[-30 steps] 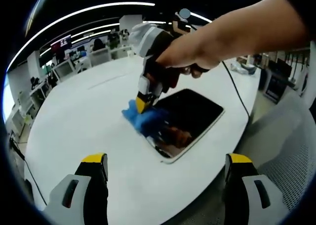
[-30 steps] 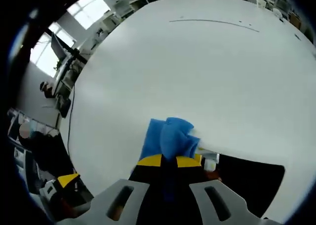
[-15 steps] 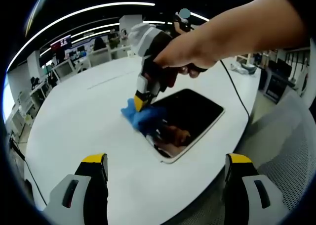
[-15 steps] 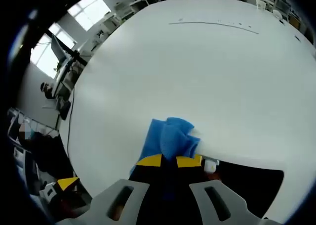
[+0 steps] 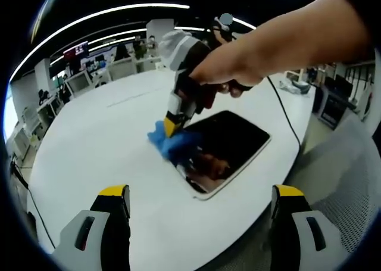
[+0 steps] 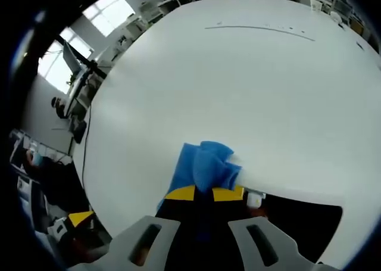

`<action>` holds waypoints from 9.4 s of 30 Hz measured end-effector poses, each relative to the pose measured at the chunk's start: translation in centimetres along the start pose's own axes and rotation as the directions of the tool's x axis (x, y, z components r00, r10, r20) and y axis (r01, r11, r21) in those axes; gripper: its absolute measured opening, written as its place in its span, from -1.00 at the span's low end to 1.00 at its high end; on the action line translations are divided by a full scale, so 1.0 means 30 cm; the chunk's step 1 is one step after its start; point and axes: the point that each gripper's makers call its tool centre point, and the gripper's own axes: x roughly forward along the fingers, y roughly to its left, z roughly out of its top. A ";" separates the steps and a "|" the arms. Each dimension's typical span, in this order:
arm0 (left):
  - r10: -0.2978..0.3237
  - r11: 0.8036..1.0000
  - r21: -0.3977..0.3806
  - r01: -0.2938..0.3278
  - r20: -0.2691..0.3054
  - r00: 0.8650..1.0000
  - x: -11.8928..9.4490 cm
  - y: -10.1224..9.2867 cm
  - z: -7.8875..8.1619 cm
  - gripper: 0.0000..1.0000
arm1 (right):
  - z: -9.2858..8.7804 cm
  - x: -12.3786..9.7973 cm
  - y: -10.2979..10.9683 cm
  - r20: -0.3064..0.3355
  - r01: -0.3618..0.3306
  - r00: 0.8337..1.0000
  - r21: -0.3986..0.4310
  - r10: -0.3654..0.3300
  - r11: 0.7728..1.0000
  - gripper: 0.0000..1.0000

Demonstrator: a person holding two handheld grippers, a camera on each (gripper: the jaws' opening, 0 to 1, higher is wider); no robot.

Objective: Wipe the mirror surface with the cleaning cloth until all visible marks leave the cleaned area.

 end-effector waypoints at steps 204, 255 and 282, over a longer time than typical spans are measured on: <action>0.036 0.997 0.068 -0.033 -0.037 0.999 -0.004 0.010 -0.019 0.99 | -0.465 -0.190 0.007 -0.006 -0.032 0.999 0.047 0.032 0.998 -0.95; 0.036 0.998 0.061 -0.034 -0.031 0.999 -0.004 0.012 -0.016 0.99 | -0.415 -0.177 -0.090 -0.028 -0.010 1.000 0.066 0.012 0.998 -0.95; 0.044 0.998 0.051 -0.043 -0.024 0.999 -0.003 0.023 -0.013 0.99 | -0.283 -0.155 -0.134 -0.037 0.018 0.999 0.051 -0.016 0.999 -0.96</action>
